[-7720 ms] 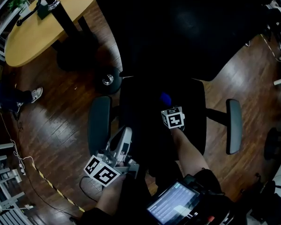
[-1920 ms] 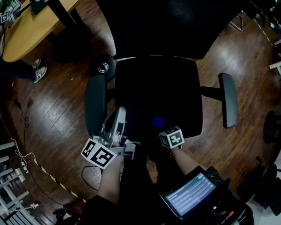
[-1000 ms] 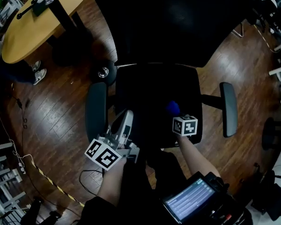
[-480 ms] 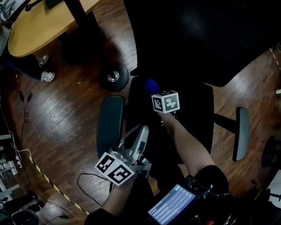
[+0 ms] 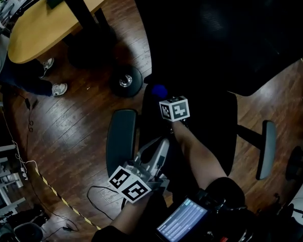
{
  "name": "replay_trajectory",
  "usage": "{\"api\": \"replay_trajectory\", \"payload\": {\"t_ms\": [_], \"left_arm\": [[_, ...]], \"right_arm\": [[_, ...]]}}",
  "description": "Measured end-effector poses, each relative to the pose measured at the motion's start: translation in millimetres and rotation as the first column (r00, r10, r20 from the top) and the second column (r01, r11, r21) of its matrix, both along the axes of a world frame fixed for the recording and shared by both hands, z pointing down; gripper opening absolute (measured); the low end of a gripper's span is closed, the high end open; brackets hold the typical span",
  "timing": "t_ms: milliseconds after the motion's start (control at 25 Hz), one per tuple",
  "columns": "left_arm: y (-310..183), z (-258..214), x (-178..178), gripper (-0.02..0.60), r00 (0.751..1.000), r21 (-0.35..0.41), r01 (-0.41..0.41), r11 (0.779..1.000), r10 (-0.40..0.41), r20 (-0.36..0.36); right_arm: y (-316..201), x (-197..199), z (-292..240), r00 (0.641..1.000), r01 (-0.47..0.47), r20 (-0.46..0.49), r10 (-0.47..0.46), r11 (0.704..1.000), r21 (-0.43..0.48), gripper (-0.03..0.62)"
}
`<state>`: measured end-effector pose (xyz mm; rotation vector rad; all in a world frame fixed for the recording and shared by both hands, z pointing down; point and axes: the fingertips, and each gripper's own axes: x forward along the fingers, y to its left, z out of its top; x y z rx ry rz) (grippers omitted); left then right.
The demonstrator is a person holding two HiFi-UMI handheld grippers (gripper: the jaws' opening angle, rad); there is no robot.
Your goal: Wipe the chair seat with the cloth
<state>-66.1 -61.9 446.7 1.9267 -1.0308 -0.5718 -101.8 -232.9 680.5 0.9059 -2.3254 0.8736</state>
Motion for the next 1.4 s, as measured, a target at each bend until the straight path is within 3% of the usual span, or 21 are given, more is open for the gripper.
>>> {"api": "replay_trajectory", "payload": {"t_ms": [120,280,560,720,1000,1120,1240,1400], "left_arm": [[-5.9,-2.7,-0.9,-0.006,1.0,-0.004,0.01,1.0,-0.01,-0.01],[-12.1,-3.7,2.2,-0.006,1.0,0.004,-0.006,1.0,0.006,0.014],[-14.0,6.3,8.9,-0.006,0.999,-0.005,-0.02,1.0,0.02,0.034],[-13.8,8.5,10.9,-0.006,0.998,-0.012,-0.032,0.999,0.032,0.046],[-15.0,4.3,18.8,-0.006,0.998,-0.009,-0.034,0.999,0.035,0.046],[-15.0,3.3,16.1,-0.006,0.999,-0.01,-0.029,1.0,0.029,0.045],[-10.2,-1.8,13.3,-0.007,0.999,-0.006,-0.02,1.0,0.02,0.034],[-1.5,-11.8,7.2,-0.006,1.0,0.004,-0.012,1.0,0.012,0.019]], "right_arm": [[-9.1,47.0,11.2,0.995,-0.074,-0.067,0.073,0.997,-0.003,0.049],[-19.3,140.1,19.7,0.968,-0.211,-0.143,0.206,0.977,-0.023,0.049],[-8.8,317.1,11.2,0.864,-0.433,-0.278,0.42,0.901,0.017,0.049],[-1.8,366.3,2.1,0.824,-0.503,-0.283,0.49,0.864,0.029,0.048],[-1.2,370.1,-2.9,0.831,-0.484,-0.28,0.481,0.873,0.064,0.049],[-0.5,348.1,-7.2,0.856,-0.469,-0.226,0.465,0.882,0.042,0.049],[4.8,281.4,-14.8,0.915,-0.39,-0.113,0.386,0.921,-0.01,0.049],[21.2,155.6,-24.2,0.984,-0.18,-0.016,0.179,0.982,-0.06,0.049]]}}
